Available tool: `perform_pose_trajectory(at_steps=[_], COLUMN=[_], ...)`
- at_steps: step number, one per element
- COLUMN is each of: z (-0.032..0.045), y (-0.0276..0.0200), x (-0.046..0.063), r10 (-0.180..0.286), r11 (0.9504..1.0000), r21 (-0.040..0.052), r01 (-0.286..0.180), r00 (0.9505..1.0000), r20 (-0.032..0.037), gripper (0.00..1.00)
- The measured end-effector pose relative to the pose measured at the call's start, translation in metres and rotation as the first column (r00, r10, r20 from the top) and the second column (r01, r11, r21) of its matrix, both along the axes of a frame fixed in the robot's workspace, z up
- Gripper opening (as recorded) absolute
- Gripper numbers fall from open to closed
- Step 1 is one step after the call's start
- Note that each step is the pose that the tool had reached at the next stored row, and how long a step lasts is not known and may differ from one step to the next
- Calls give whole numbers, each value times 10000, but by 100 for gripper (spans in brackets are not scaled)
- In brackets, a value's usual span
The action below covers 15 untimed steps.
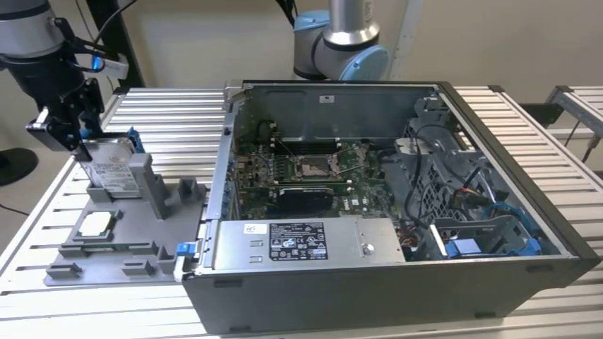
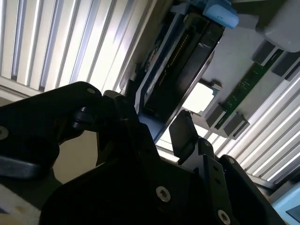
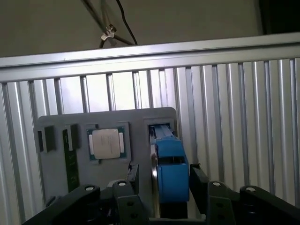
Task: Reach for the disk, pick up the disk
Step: 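Pick up the disk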
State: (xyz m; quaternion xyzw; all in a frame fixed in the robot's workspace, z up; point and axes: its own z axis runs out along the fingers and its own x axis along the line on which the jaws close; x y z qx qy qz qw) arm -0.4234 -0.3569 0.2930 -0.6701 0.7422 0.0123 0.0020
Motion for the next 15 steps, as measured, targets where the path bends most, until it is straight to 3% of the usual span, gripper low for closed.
perform_pose_trajectory(at_steps=[9, 15], z=[-160, -225], y=[0, 0], x=[-1, -3], r10=[110, 157], r11=[9999, 9999], r21=[-2, -1], r01=[-110, -157], r00=[9999, 9999], r20=[0, 0], gripper=[100, 100])
